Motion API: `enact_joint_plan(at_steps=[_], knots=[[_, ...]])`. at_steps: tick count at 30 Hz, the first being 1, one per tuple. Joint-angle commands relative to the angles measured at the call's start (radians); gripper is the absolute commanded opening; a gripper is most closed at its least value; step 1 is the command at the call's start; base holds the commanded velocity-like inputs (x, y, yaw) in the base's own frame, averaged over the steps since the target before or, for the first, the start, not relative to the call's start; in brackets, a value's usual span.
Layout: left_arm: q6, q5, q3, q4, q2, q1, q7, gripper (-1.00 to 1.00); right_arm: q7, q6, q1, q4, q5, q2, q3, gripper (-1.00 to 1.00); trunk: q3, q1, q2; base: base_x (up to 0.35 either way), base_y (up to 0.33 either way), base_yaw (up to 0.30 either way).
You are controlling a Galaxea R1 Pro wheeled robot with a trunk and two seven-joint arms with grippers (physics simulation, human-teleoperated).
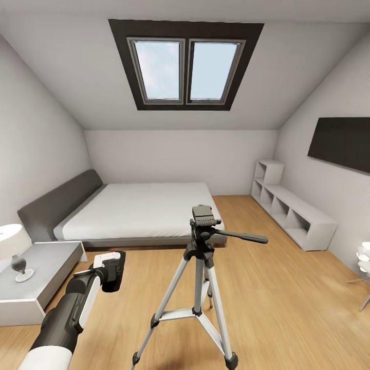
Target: Attach the digital camera to the camera tripod in the bedroom.
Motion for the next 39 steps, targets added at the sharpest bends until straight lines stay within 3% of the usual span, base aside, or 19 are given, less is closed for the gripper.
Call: enact_joint_plan(at_steps=[1, 39], knots=[[0.004, 0.006, -0.001, -0.001, 0.0, 0.0, 0.006, -1.0, 0.005, -0.006, -0.001, 0.003, -0.007, 0.0, -0.002, 1.0, 0.0, 0.0, -0.001, 0.0, 0.0, 0.0], [0.004, 0.008, 0.0, 0.004, -0.001, 0.0, 0.006, -1.0, 0.004, -0.006, -0.001, 0.003, -0.009, 0.003, -0.003, 1.0, 0.0, 0.0, -0.001, 0.0, -0.011, 0.0]])
